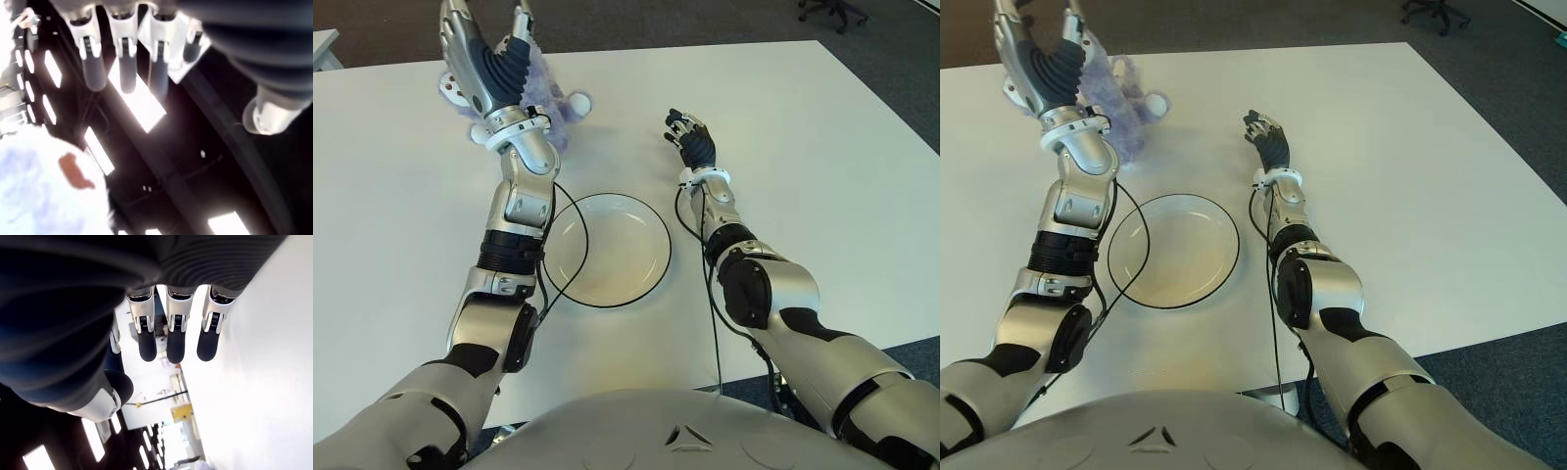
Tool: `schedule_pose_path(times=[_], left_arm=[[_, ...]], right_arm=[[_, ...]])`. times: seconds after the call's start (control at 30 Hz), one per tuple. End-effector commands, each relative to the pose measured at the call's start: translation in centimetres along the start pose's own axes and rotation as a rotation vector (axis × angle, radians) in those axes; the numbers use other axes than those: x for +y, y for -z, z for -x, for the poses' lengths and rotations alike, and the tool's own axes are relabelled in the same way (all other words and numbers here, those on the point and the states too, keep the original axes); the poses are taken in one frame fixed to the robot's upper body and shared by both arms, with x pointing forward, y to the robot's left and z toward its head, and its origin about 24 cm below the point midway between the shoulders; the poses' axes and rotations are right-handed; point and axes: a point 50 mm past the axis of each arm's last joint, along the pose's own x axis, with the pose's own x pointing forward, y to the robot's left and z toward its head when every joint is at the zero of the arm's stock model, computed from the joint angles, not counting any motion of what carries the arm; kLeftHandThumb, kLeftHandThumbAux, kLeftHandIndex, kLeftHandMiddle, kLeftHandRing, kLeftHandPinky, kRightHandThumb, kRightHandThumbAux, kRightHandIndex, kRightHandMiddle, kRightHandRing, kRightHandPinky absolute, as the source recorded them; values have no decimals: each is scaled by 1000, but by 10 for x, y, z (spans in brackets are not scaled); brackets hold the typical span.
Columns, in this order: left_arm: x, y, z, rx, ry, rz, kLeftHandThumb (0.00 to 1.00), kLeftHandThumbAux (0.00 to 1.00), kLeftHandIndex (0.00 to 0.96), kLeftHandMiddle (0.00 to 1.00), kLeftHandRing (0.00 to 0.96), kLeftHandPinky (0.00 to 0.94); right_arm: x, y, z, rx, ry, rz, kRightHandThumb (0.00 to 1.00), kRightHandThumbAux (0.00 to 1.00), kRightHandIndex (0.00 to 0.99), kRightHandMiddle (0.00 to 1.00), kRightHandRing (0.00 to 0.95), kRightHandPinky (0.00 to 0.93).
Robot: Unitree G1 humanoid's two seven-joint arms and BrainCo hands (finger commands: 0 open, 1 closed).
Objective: Put the doll into the plate.
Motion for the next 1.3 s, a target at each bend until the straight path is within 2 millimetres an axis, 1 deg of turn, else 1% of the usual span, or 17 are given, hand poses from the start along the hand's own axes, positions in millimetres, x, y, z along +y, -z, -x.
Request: schedule_pose_path(times=[0.03, 0.07, 0.23, 0.27, 0.37, 0.67, 0.9, 1.13, 1.3], left_arm=[[3, 10, 4, 70, -26, 12, 343, 462, 46, 184, 169, 143], [3, 11, 4, 74, -29, 13, 339, 470, 40, 172, 156, 126], [2, 14, 3, 103, -29, 21, 328, 468, 30, 146, 127, 98], [1, 15, 3, 107, -27, 23, 329, 462, 30, 133, 110, 74], [1, 16, 3, 113, -26, 26, 331, 456, 30, 125, 100, 66], [-4, 20, 1, 148, -13, 56, 353, 441, 41, 123, 101, 95], [-5, 24, -2, 194, 6, 79, 364, 428, 41, 137, 115, 107], [-8, 28, -6, 238, 45, 125, 407, 447, 39, 136, 116, 111], [-12, 29, -11, 268, 69, 136, 411, 461, 40, 132, 121, 128]], right_arm=[[-6, 34, 14, 151, 25, -26, 704, 736, 398, 134, 118, 150], [-6, 34, 14, 152, 24, -22, 703, 736, 399, 134, 117, 157], [-5, 34, 14, 154, 25, -25, 704, 736, 399, 138, 118, 166], [-5, 34, 14, 153, 25, -28, 704, 736, 399, 140, 119, 165], [-5, 34, 14, 151, 25, -31, 704, 735, 399, 141, 120, 163], [-5, 32, 13, 140, 19, -18, 703, 736, 399, 142, 119, 148], [-7, 30, 13, 123, 15, -28, 702, 735, 399, 150, 125, 165], [-7, 30, 13, 131, 22, -34, 705, 734, 399, 161, 136, 166], [-6, 31, 13, 130, 19, -26, 706, 734, 399, 163, 139, 159]])
